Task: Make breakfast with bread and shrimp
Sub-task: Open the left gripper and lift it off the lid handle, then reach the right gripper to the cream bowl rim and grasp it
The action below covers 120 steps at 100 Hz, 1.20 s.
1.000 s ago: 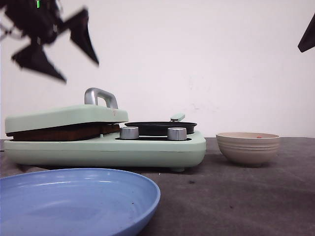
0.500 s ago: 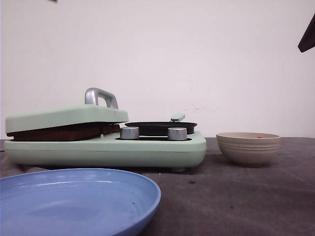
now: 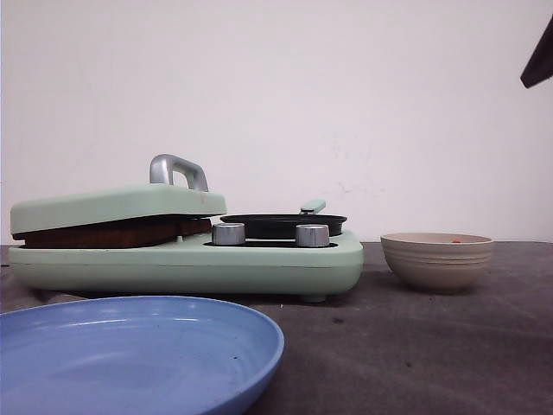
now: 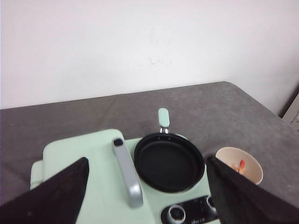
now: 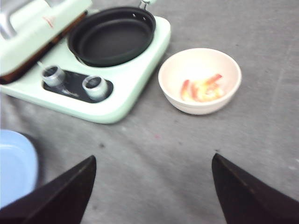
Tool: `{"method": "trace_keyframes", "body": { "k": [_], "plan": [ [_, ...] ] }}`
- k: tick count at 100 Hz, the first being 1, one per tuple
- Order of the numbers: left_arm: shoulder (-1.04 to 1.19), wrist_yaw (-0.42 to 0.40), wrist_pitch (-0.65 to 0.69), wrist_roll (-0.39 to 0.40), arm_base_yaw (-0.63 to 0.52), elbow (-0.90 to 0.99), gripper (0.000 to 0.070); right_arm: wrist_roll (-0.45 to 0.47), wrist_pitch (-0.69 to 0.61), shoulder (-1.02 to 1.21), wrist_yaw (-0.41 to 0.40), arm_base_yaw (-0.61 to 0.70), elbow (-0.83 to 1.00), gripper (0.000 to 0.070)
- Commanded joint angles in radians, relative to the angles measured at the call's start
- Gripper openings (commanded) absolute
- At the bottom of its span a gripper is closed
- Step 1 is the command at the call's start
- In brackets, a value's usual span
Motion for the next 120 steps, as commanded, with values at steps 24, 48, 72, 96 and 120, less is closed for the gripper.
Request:
{"method": "trace_keyframes", "body": {
  "k": [24, 48, 72, 96, 120],
  "plan": [
    [-0.358, -0.093, 0.047, -0.051, -0.002, -0.311, 0.0433, 0.024, 0.023, 0.143, -0.072, -0.012, 0.121, 0.0481],
    [-0.571, -0.151, -0.003, -0.109, -0.002, -0.427, 0.0433, 0.024, -0.067, 0.415, -0.139, -0.121, 0.31, 0.0481],
    [-0.655, -0.182, -0.051, -0.115, -0.002, -0.477, 0.0434, -0.077, -0.203, 0.686, -0.198, -0.276, 0.572, 0.0481],
    [-0.655, -0.182, -0.054, -0.109, -0.002, -0.478, 0.0434, -0.145, -0.246, 0.885, -0.268, -0.406, 0.712, 0.048],
    [-0.655, -0.182, -0.056, -0.108, -0.002, -0.478, 0.0434, -0.204, -0.238, 1.052, -0.275, -0.469, 0.744, 0.048]
  ]
}}
